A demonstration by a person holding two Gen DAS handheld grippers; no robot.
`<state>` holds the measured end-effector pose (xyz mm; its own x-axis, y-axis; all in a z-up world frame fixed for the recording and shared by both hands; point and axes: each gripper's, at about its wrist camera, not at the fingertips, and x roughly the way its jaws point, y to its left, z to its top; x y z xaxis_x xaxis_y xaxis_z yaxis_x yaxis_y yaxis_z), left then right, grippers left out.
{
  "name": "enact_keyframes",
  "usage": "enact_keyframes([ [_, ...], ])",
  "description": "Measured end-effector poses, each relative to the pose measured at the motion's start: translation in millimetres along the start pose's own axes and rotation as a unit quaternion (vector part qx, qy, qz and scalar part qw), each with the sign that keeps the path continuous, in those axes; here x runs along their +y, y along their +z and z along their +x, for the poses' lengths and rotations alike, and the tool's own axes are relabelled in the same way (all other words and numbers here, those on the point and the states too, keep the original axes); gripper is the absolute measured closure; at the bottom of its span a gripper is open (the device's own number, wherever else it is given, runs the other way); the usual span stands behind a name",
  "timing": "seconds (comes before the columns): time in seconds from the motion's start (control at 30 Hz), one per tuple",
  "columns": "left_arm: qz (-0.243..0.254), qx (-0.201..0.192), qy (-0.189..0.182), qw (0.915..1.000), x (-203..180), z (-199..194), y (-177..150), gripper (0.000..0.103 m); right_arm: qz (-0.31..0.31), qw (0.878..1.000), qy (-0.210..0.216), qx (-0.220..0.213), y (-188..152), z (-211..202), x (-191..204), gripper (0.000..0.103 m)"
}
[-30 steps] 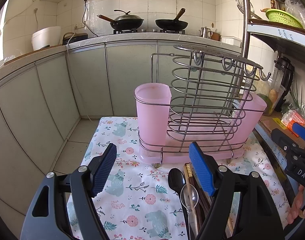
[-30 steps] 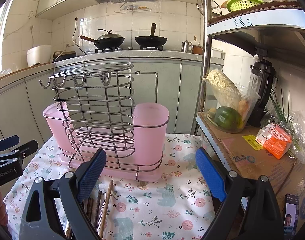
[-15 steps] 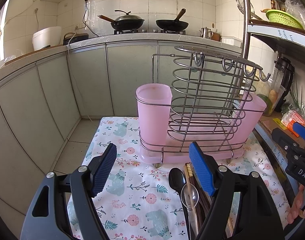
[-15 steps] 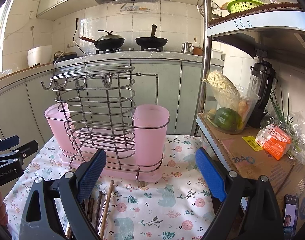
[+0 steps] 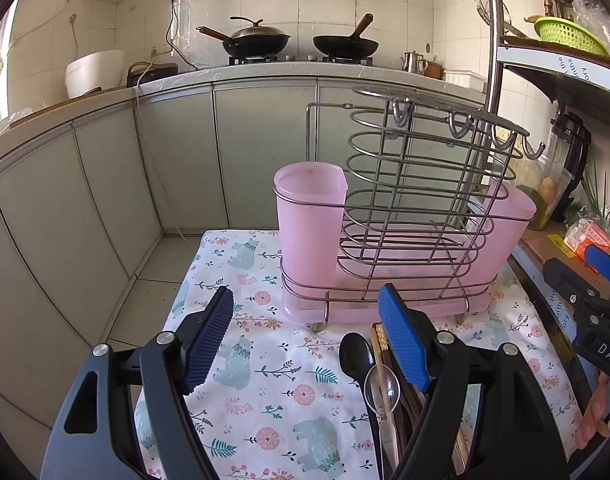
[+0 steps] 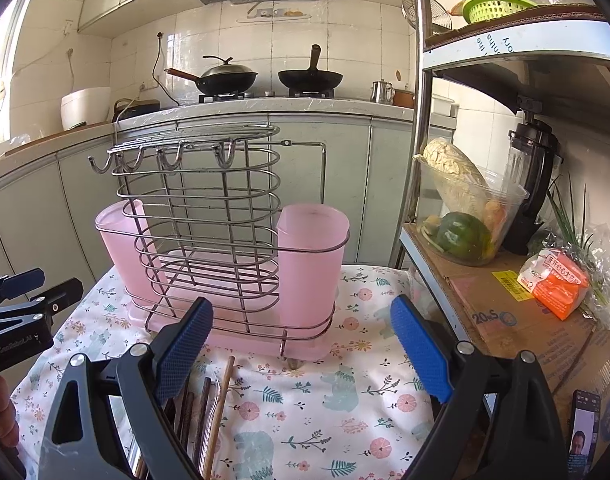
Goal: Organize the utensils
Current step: 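Lower both tools toward the utensil pile on the floral cloth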
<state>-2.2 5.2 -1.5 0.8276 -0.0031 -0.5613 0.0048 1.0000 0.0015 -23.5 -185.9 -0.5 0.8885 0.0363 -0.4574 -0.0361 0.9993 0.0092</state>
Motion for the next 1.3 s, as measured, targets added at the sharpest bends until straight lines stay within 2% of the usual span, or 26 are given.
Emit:
enact_keyframes([
  [0.33, -0.010, 0.022, -0.001, 0.9997, 10, 8, -2, 0.028, -0.006, 1.000, 0.009, 0.021, -6, 4, 0, 0.020],
  [0.57, -0.024, 0.070, -0.023, 0.9970, 27, 22, -10, 0.028, 0.005, 0.996, 0.035, 0.082, -20, 19, -6, 0.029],
  [0.63, -0.024, 0.088, -0.038, 0.9951, 28, 27, -17, 0.034, 0.016, 0.993, 0.048, 0.105, -25, 24, -9, 0.033],
  [0.73, -0.022, 0.119, -0.058, 0.9910, 27, 35, -25, 0.043, 0.033, 0.988, 0.068, 0.134, -32, 33, -12, 0.036],
  [0.83, -0.022, 0.145, -0.077, 0.9861, 23, 42, -33, 0.046, 0.048, 0.983, 0.085, 0.158, -39, 40, -14, 0.039],
  [1.1, -0.024, 0.214, -0.133, 0.9675, 3, 59, -53, 0.046, 0.094, 0.965, 0.134, 0.205, -52, 54, -21, 0.050],
  [1.3, -0.010, 0.238, -0.154, 0.9590, -16, 66, -59, 0.046, 0.111, 0.957, 0.150, 0.223, -59, 62, -24, 0.060],
])
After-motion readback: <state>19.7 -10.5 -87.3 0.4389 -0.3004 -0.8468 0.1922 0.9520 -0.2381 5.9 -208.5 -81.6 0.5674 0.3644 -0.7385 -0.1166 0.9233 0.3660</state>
